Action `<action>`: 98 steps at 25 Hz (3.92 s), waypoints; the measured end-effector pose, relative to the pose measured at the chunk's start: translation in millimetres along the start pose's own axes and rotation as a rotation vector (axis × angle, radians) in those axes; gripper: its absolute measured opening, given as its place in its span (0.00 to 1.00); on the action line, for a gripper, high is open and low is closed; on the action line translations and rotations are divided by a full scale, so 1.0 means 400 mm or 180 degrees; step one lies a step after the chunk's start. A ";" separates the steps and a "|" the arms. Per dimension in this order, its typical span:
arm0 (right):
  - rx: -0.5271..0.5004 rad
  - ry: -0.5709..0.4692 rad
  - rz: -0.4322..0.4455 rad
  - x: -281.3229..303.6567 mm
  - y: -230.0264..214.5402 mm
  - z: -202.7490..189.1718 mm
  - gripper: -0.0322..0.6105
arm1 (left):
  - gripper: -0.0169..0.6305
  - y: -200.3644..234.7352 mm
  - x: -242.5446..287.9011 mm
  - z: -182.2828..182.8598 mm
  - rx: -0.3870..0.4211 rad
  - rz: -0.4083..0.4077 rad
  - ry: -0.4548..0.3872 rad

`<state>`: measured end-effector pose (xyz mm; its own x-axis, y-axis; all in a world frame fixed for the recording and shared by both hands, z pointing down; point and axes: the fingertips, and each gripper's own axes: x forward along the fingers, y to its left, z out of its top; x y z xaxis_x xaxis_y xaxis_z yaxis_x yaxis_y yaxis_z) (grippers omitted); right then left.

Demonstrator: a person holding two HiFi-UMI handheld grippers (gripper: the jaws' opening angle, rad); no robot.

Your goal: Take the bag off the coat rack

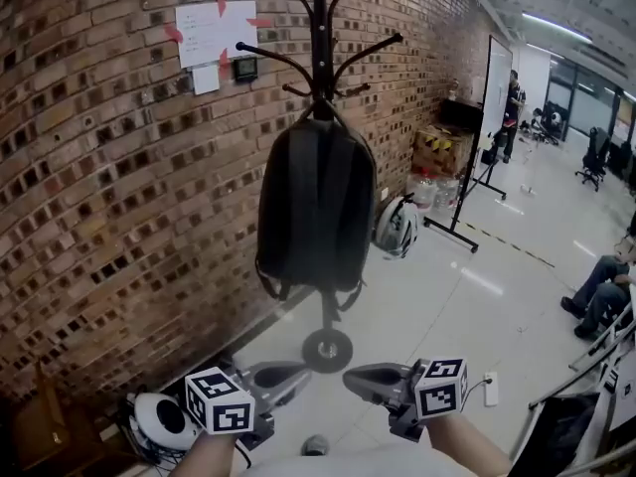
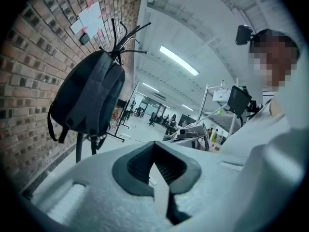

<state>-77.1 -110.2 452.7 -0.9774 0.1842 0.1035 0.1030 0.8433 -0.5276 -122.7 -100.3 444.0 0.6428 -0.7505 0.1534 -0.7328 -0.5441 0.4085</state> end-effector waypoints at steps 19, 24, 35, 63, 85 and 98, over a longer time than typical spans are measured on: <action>-0.0210 -0.0340 -0.0798 0.213 -0.353 0.321 0.05 | 0.03 0.474 0.025 0.283 0.0172 -0.0358 -0.0032; -0.0313 -0.0348 -0.0853 0.206 -0.380 0.362 0.05 | 0.03 0.477 0.041 0.342 0.0433 -0.0415 -0.0098; -0.0593 -0.0668 -0.1057 0.116 -0.478 0.523 0.11 | 0.17 0.574 0.042 0.521 0.0666 -0.0441 -0.0395; -0.1185 -0.0532 -0.0934 0.126 -0.790 0.810 0.78 | 0.78 0.920 0.273 0.690 0.0993 -0.0951 0.0186; -0.1037 -0.0588 -0.0747 0.138 -0.777 0.799 0.48 | 0.33 0.861 0.294 0.658 0.0938 -0.1053 0.0340; -0.1265 -0.0709 -0.0707 0.092 -0.605 0.840 0.47 | 0.32 0.699 0.222 0.715 0.1130 -0.1032 0.0189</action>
<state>-199.8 -477.3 300.9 -0.9949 -0.0971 -0.0284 -0.0919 0.9849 -0.1469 -334.3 -426.5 314.4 0.8547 -0.5041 0.1243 -0.5169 -0.8486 0.1129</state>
